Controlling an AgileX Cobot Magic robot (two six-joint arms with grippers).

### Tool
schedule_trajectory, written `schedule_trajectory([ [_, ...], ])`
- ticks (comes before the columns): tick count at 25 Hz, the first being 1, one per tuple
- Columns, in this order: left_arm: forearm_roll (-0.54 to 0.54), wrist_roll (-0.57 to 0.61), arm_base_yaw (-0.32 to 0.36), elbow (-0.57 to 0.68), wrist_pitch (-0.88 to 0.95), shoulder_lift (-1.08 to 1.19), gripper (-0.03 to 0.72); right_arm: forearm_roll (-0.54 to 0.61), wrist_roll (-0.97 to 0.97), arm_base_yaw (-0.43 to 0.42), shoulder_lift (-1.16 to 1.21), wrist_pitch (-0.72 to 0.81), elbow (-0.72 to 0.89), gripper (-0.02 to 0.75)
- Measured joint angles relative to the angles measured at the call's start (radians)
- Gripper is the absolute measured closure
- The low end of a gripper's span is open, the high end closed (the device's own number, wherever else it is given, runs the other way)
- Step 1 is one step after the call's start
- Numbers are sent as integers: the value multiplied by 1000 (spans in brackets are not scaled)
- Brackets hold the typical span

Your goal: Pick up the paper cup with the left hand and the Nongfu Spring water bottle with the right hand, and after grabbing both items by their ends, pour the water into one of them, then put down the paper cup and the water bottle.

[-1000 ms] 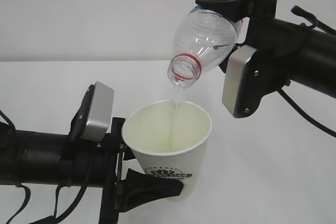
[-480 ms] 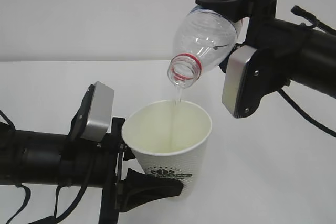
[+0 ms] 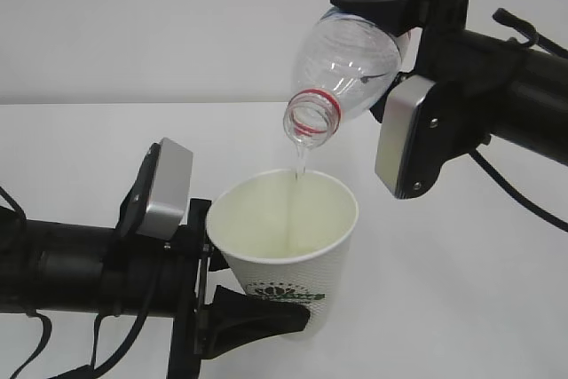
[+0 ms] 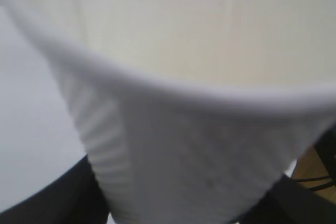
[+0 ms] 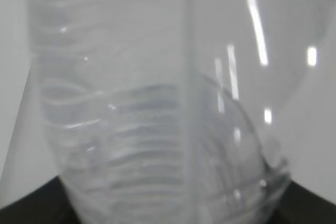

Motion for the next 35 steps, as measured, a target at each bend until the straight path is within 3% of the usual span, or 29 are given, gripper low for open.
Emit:
schedule_trajectory([
  [35,0,0,0,0,2,0,228,14,0,0,0,-7,-1,286],
])
